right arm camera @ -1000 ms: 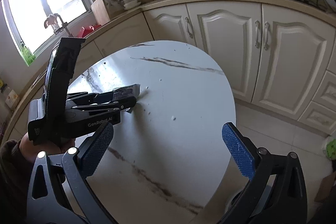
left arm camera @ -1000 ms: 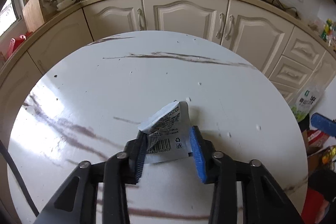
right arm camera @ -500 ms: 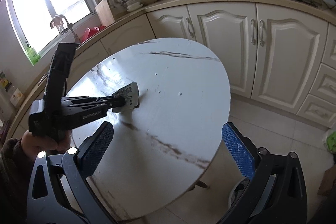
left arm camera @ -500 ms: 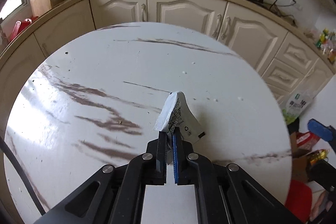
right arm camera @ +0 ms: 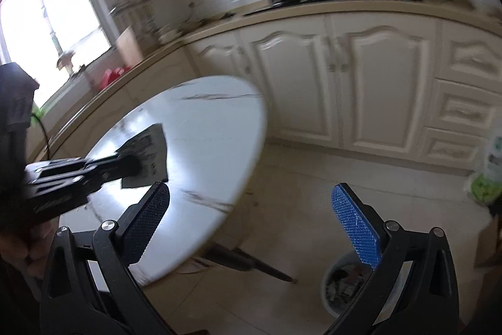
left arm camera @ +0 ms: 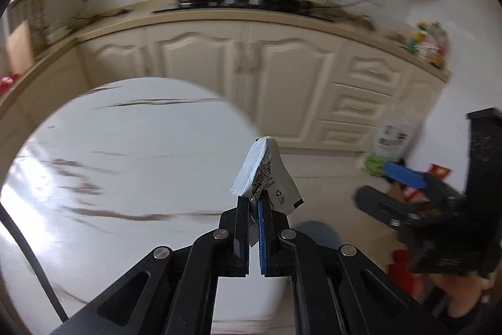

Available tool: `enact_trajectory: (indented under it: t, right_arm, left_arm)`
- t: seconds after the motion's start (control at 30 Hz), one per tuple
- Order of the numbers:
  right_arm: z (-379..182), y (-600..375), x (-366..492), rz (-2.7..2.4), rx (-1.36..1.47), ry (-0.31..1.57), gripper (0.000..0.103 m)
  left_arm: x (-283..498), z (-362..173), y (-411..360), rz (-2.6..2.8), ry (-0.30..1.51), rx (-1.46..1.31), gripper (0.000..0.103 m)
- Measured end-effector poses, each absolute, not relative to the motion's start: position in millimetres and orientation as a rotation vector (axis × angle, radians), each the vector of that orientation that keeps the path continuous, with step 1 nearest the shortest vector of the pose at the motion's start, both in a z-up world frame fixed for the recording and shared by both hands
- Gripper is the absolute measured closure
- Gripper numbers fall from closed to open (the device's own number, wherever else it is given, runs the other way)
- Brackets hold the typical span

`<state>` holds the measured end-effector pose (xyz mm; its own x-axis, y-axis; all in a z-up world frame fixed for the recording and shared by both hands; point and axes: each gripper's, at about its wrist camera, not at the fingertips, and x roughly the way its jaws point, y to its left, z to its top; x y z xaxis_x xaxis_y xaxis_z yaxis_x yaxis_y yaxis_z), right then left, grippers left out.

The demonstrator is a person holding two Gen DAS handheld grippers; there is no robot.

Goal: Collect trash
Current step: 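Carry the white packet to the blue bin and open the left tool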

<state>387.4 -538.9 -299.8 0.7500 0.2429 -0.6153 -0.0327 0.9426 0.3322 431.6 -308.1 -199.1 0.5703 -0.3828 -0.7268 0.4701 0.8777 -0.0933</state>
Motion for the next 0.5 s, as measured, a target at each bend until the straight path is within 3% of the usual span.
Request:
enact_trajectory:
  t: [0.2,0.5]
  right_arm:
    - [-353,-622,338,-0.043,0.315,0.752,0.0]
    - [-569,-715,315,-0.209,0.489,1.099,0.0]
  left_arm:
    - [413,-219,-398,-0.648,0.845,0.183,0.103]
    - [430,-346,-494,-0.693,1.027,0.313,0.103]
